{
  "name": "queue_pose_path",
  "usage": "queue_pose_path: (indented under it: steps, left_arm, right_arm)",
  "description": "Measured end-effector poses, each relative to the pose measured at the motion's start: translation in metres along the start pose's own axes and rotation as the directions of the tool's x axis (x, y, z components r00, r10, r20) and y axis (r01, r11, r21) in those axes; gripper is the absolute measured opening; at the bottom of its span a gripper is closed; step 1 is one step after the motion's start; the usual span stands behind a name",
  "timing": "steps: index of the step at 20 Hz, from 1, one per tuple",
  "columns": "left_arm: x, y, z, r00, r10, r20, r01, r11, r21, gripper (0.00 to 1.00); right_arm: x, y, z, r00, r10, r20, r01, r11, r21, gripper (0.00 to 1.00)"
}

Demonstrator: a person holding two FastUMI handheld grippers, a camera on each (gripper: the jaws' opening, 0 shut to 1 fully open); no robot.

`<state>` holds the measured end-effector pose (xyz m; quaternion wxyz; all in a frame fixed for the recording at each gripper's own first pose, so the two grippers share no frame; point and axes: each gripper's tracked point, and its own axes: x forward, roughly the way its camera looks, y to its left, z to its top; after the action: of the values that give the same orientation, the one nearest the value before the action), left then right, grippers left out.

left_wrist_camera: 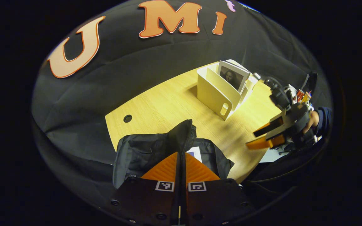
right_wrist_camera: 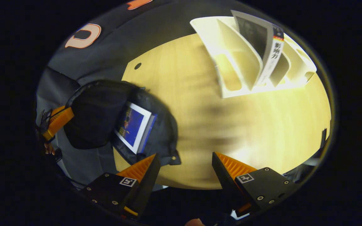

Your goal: Open the schoolbag, grab two books from the bookshelf and put them into the schoolbag.

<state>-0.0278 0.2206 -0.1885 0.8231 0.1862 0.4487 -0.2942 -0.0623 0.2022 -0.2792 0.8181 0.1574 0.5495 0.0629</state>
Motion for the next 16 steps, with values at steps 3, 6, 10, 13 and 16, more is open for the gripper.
queue_pose_path:
  steps: [3,6,10,13,16]
  left_arm:
    - [0.006,-0.003,0.001,1.0,0.016,-0.013,-0.017,1.0,-0.015,0.02]
    - [0.013,-0.005,0.004,0.999,0.03,-0.026,-0.031,0.999,-0.041,0.02]
    - [0.018,-0.004,0.007,0.998,0.052,-0.045,-0.055,0.996,-0.077,0.02]
    - [0.024,-0.006,0.006,0.996,0.066,-0.058,-0.072,0.991,-0.115,0.03]
    - [0.027,-0.011,0.001,0.995,0.068,-0.068,-0.078,0.984,-0.162,0.03]
  right_arm:
    - [-0.04,-0.038,0.032,0.998,-0.054,0.017,0.055,0.995,-0.083,0.99]
    - [-0.067,-0.061,0.061,0.997,-0.075,0.012,0.076,0.992,-0.103,0.99]
    - [-0.095,-0.1,0.106,0.992,-0.128,0.006,0.127,0.979,-0.158,0.99]
    - [-0.103,-0.12,0.149,0.987,-0.159,0.012,0.158,0.971,-0.177,0.99]
    - [-0.096,-0.124,0.195,0.985,-0.171,0.015,0.171,0.971,-0.17,0.99]
